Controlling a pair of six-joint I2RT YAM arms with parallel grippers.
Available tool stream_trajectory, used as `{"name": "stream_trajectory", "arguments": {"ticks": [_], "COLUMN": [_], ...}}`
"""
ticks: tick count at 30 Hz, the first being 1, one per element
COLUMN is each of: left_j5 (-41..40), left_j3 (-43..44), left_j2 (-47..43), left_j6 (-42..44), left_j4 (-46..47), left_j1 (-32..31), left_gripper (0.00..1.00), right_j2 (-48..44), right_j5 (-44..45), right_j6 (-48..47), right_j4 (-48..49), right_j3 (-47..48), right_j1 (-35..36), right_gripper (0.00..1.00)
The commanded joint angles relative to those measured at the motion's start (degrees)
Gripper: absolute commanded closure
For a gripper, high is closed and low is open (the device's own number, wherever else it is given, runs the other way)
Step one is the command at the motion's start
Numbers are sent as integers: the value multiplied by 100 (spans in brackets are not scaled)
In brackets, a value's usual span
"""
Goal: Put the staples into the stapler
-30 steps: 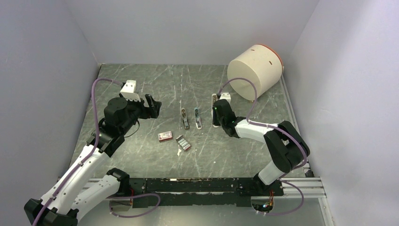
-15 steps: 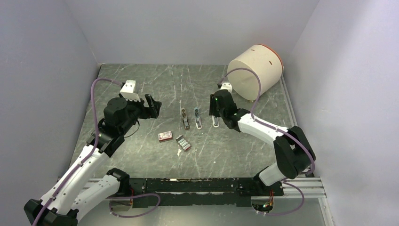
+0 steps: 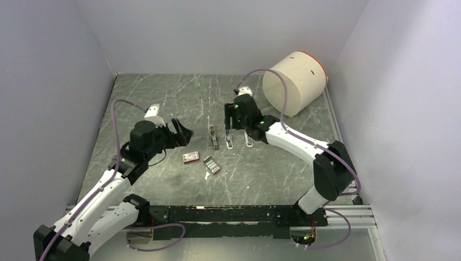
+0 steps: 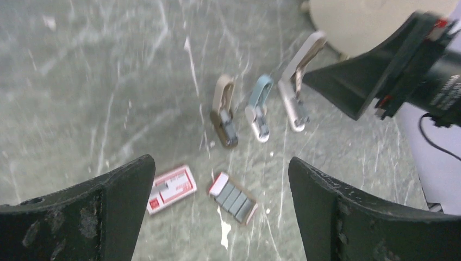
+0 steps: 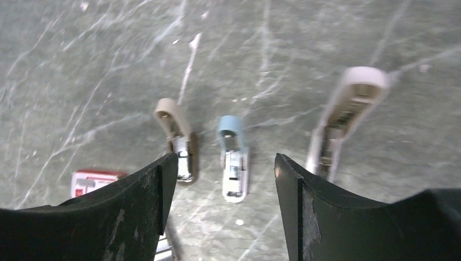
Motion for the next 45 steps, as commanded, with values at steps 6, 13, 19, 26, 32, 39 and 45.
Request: {"name": "stream_trajectory", "arguments": {"ticks": [6, 13, 19, 26, 32, 39, 45], "left_j5": [263, 471, 659, 859, 1089, 1551, 1665], "left_j3": [-709, -1020, -1051, -987, -1091, -1075, -853], "left_j2": [-111, -182, 52, 434, 774, 1677, 2352], "left_j6": [-1087, -1372, -1444, -1367, -1329, -1337, -1364], "left_j4": [-3, 168, 285, 291, 680, 1476, 1930], "left_j1": [20, 26, 18, 23, 25, 25, 20], "left_gripper": [4, 18, 23, 24, 43, 56, 55], "right_j2": [1088, 1628, 2330, 2878, 3098, 3116, 3203], "right_j5": [289, 458, 918, 845, 781, 741, 206], "right_j6": [56, 277, 366, 108, 65, -41, -432], "right_j4": [-949, -1029, -1418, -1614, -1544, -1476, -1326], "right_j3": [1158, 1721, 2421, 2951, 2983, 2964, 2980], "right_j1": [894, 1160, 1175, 1144, 1080, 900, 861], "right_gripper": [33, 37, 35, 40, 52, 54, 55]}}
